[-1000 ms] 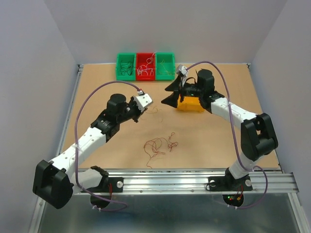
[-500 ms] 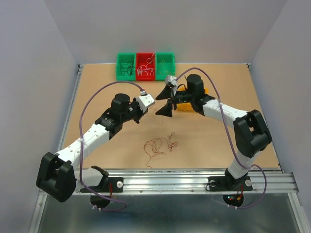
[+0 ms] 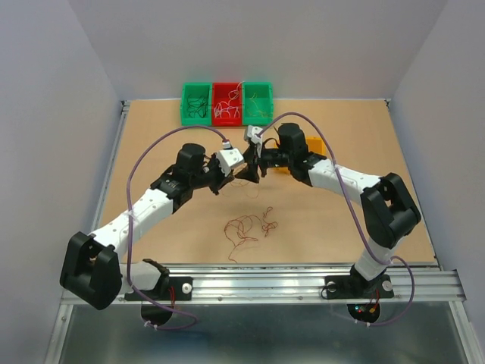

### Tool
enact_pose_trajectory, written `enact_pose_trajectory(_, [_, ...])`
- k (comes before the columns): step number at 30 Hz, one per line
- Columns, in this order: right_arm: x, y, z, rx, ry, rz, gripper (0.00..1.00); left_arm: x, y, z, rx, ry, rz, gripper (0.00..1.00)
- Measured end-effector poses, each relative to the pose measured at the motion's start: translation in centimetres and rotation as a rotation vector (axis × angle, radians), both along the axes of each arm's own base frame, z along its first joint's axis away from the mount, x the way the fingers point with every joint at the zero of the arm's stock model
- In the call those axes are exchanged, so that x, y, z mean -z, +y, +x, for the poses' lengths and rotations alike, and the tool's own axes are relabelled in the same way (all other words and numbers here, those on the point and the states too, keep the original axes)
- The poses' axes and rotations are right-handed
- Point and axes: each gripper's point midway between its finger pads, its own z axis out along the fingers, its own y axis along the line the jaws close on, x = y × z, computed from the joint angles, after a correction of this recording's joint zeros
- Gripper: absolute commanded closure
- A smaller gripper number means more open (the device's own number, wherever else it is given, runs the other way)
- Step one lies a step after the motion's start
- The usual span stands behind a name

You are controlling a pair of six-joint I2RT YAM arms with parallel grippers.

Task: Untangle the cables

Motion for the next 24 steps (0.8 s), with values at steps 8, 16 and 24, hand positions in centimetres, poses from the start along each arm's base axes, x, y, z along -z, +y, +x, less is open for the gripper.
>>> enact_pose_trajectory(8, [1.1,0.1,-0.9,-0.024,0.002,-0.043,0.99,0.0,0.5,0.3,-0.012,0.014,0.001,0.71])
enact_pose_trajectory(16, [1.1,0.1,2.6,0.137,0.014,-0.073,0.99,-1.5,3.3,2.9,-0.157,-0.036,-0.039,0.04])
enact_pose_trajectory(24, [1.7,-0.3,13.1,0.549,0.051,-0.089,0.99,-7.8,8.9,5.3,-0.384,-0.226,-0.181,0.04])
